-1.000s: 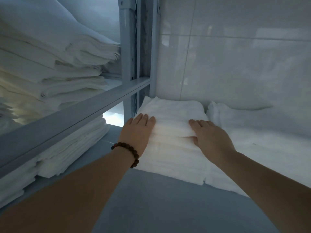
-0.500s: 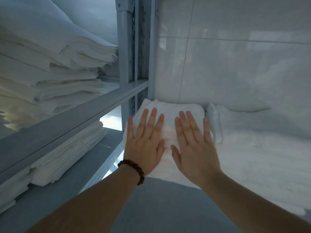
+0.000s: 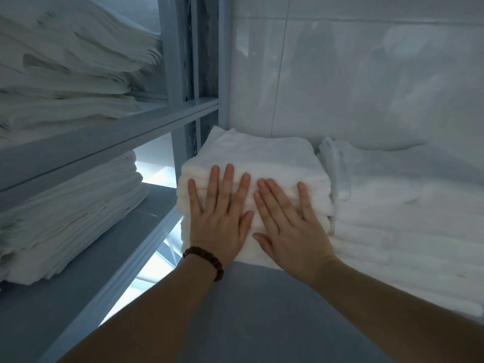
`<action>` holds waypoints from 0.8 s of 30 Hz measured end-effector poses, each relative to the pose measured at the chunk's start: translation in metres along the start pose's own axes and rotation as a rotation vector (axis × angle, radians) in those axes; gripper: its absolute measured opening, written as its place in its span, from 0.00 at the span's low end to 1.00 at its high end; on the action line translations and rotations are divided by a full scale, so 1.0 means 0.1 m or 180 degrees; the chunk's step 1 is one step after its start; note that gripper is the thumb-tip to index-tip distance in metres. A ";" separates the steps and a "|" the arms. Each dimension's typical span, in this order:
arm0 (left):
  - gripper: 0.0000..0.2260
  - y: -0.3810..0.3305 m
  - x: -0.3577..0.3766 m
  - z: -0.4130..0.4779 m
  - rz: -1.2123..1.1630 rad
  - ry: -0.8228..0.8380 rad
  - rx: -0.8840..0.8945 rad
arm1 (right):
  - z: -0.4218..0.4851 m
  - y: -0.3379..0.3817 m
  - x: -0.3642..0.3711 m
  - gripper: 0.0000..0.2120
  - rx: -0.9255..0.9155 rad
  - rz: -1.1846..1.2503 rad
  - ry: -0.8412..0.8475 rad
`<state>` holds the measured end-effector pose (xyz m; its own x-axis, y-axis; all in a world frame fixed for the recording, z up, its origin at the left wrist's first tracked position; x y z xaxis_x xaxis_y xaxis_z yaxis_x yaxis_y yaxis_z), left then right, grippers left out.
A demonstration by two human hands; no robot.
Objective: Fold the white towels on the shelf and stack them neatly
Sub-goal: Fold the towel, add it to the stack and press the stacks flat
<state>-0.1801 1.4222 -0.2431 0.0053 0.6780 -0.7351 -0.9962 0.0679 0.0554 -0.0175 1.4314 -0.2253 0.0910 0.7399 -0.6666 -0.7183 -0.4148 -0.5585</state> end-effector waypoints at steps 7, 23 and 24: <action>0.25 0.02 0.10 0.15 0.0063 0.0023 -0.0049 | 0.11 -0.07 0.16 0.33 0.0044 -0.0229 0.0101; 0.26 0.33 -0.05 0.02 -0.2943 -0.0580 -0.2155 | -0.03 0.18 0.03 0.32 -0.0737 -0.0230 -0.0381; 0.24 0.38 -0.04 0.03 -0.3623 -0.0449 -0.2466 | 0.00 0.26 0.01 0.31 -0.0912 -0.0245 -0.0422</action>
<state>-0.2173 1.4244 -0.2363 0.8026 0.5949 -0.0452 -0.2310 0.2400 -0.9429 -0.0362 1.4218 -0.2406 0.0333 0.8295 -0.5575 -0.4878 -0.4733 -0.7335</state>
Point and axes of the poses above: each hand's wrist, its own z-axis towards the middle knuckle, its own x-axis out of the palm, y = z × x, the point moved 1 cm from there along z, towards the middle knuckle, and after that the axes turned 9 degrees about y, right-handed, at the moved point
